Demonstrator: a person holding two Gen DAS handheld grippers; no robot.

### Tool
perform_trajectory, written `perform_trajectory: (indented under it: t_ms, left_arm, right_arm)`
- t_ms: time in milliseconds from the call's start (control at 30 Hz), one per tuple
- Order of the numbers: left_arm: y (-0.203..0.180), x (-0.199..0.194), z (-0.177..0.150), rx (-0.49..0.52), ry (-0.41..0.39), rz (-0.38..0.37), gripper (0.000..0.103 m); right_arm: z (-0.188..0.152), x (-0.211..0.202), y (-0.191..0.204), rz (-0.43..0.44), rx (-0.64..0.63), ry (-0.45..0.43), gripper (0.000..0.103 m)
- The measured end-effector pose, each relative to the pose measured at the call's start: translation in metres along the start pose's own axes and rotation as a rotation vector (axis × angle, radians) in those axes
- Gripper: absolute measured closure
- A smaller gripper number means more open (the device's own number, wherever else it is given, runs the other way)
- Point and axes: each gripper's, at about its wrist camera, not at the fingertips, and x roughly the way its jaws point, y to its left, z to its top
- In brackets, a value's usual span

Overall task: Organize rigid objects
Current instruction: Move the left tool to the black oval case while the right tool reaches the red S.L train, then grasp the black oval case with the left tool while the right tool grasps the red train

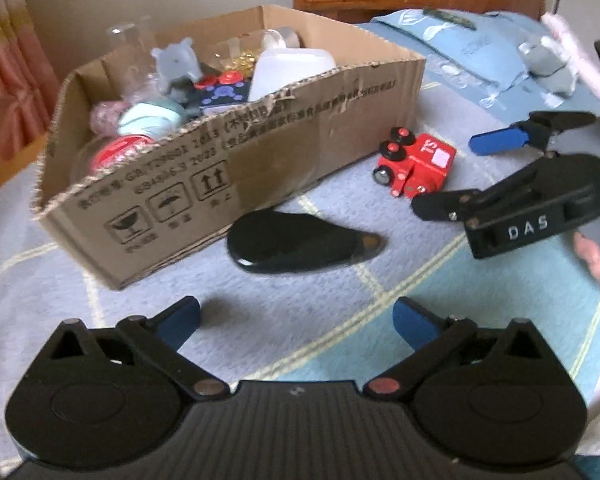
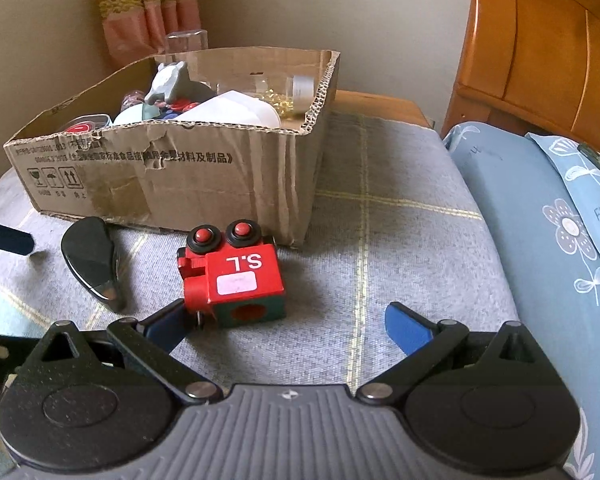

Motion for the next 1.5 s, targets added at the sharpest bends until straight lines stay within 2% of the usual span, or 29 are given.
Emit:
perform_trajectory:
  t_ms: [267, 567, 667, 733, 933, 1333, 1500]
  left_arm:
    - [0.001, 0.01, 0.01, 0.033, -0.049, -0.025, 0.0]
    - [-0.003, 0.019, 0.018, -0.006, -0.082, 0.003, 0.001]
    - [-0.004, 0.018, 0.018, -0.014, -0.084, 0.009, 0.005]
    - [-0.003, 0.015, 0.017, -0.026, -0.092, 0.019, 0.013]
    - [0.005, 0.007, 0.009, -0.073, -0.085, 0.056, 0.013]
    - [0.021, -0.008, -0.012, -0.121, -0.065, 0.091, 0.013]
    - [0.025, -0.008, -0.012, -0.122, -0.066, 0.097, 0.011]
  right_arm:
    - [0.0, 0.002, -0.006, 0.019, -0.017, -0.01, 0.0]
    - [-0.002, 0.001, -0.01, 0.03, -0.028, -0.02, 0.0]
    - [-0.003, 0.001, -0.009, 0.029, -0.028, -0.022, 0.0]
    - [-0.003, 0.001, -0.009, 0.027, -0.028, -0.027, 0.0]
    - [0.0, 0.003, -0.005, 0.034, -0.04, -0.023, 0.0]
    - [0.016, 0.017, 0.025, 0.121, -0.138, -0.005, 0.0]
    - [0.022, 0.018, 0.03, 0.137, -0.158, -0.006, 0.009]
